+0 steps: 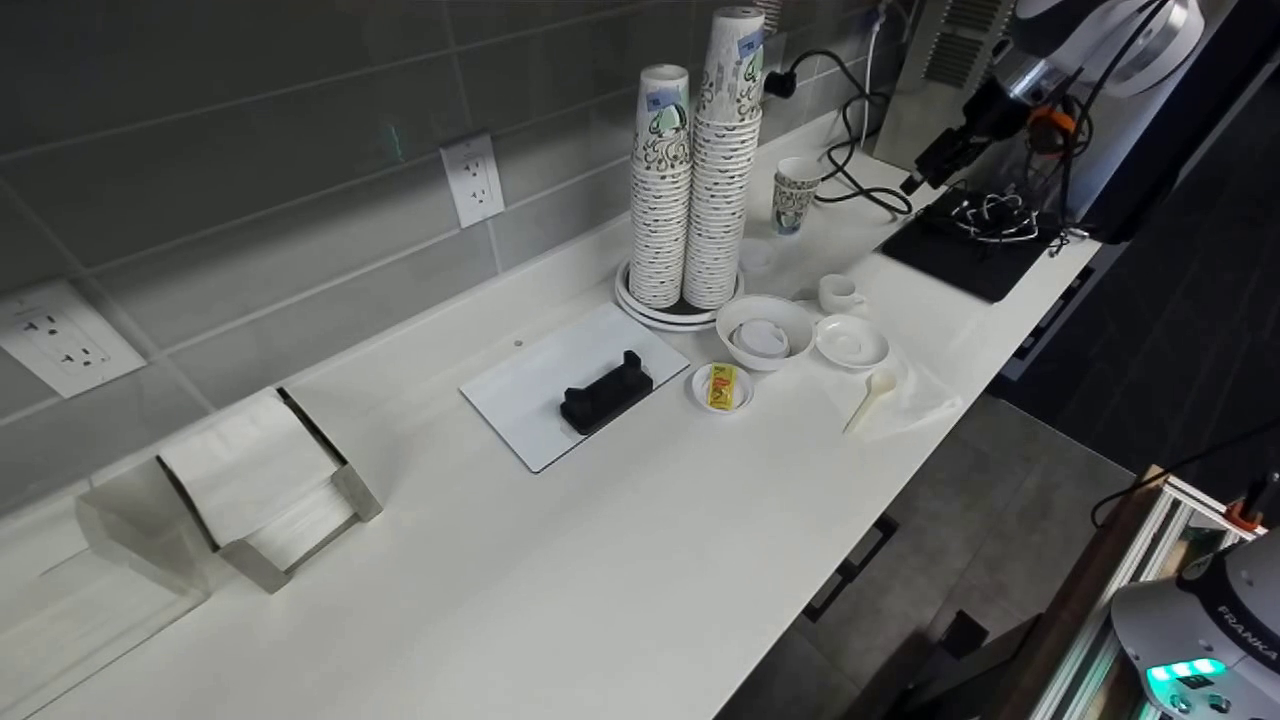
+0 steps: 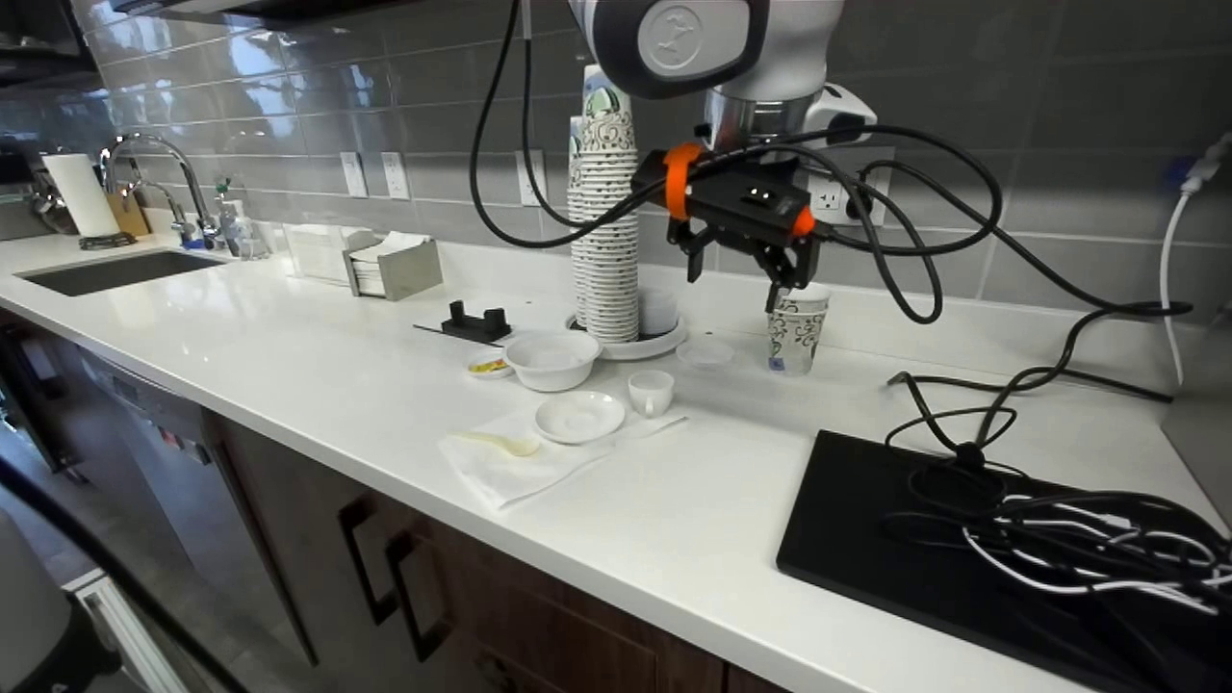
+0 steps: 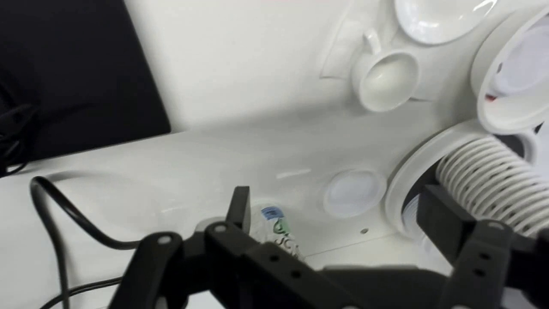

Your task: Move the black cable to the right

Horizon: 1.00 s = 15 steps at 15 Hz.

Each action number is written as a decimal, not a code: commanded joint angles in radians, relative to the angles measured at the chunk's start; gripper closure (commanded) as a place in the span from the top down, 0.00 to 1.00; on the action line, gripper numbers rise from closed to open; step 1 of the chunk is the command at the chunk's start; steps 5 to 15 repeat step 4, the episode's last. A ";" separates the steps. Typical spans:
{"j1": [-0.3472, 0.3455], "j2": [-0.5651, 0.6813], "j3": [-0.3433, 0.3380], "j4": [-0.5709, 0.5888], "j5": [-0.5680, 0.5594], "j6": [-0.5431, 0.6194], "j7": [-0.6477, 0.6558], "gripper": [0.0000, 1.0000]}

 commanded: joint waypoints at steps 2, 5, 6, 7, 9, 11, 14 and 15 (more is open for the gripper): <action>0.048 -0.021 -0.061 -0.022 0.002 -0.066 -0.111 1.00; 0.052 -0.024 -0.079 -0.024 0.002 -0.077 -0.125 1.00; 0.052 -0.024 -0.079 -0.024 0.002 -0.077 -0.125 1.00; 0.052 -0.024 -0.079 -0.024 0.002 -0.077 -0.125 1.00; 0.052 -0.024 -0.079 -0.024 0.002 -0.077 -0.125 1.00; 0.052 -0.024 -0.079 -0.024 0.002 -0.077 -0.125 1.00; 0.052 -0.024 -0.079 -0.024 0.002 -0.077 -0.125 1.00; 0.052 -0.024 -0.079 -0.024 0.002 -0.077 -0.125 1.00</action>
